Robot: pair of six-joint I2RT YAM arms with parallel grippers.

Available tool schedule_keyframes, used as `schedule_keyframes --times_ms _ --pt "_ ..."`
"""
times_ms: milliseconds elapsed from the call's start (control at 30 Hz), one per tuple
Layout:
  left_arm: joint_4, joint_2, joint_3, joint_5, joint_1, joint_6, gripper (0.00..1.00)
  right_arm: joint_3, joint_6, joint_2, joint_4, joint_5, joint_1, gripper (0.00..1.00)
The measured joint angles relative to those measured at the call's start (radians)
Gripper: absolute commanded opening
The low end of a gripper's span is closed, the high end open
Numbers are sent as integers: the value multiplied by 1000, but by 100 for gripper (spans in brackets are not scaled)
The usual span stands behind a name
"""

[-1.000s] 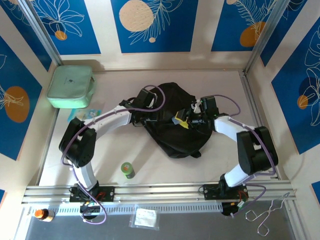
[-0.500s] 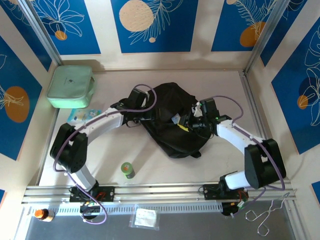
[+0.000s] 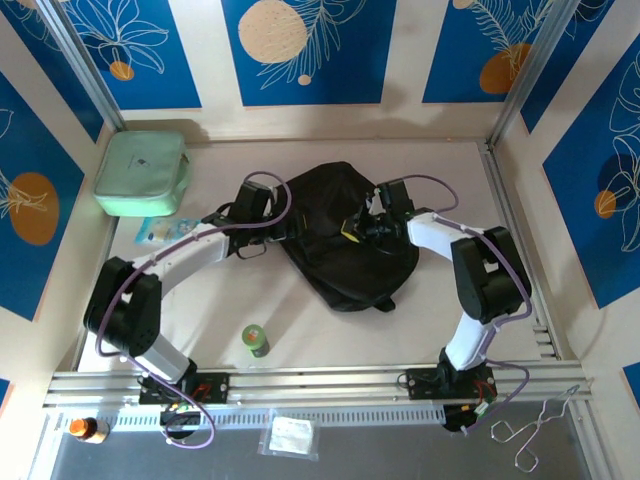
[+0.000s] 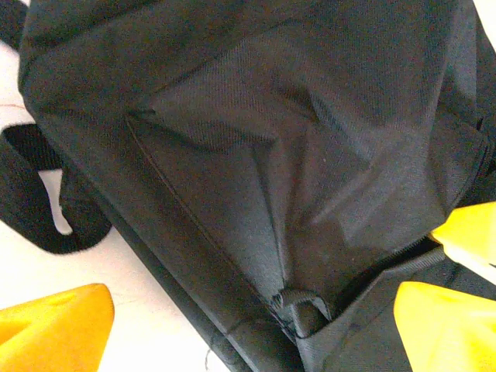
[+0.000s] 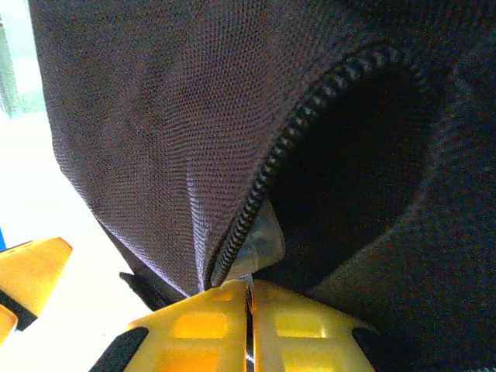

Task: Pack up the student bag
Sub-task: Place the loose stationery in the student bag, then zip the student bag at the top-center of the table.

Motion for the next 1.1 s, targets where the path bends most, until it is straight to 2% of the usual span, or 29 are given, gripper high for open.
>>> schedule_keyframes --times_ms 100,233,367,500,633,833,1100 --pt "4 -5 -14 11 13 -7 93 -3 0 -13 5 7 2 16" --pt "12 -23 -43 27 37 -17 93 -32 -36 -115 -47 42 2 29" --pt "28 -45 -81 36 72 -34 94 -28 -129 -253 -140 91 8 41" --pt "47 -66 -122 37 113 -54 94 27 -256 -279 -256 162 60 48" --pt "64 -85 -162 37 154 -79 94 153 -396 -200 -377 253 177 49" --pt "77 -119 -202 51 195 -105 94 395 -587 18 -492 339 319 47" --pt "79 -159 -230 61 229 -108 95 597 -736 246 -599 373 356 41"
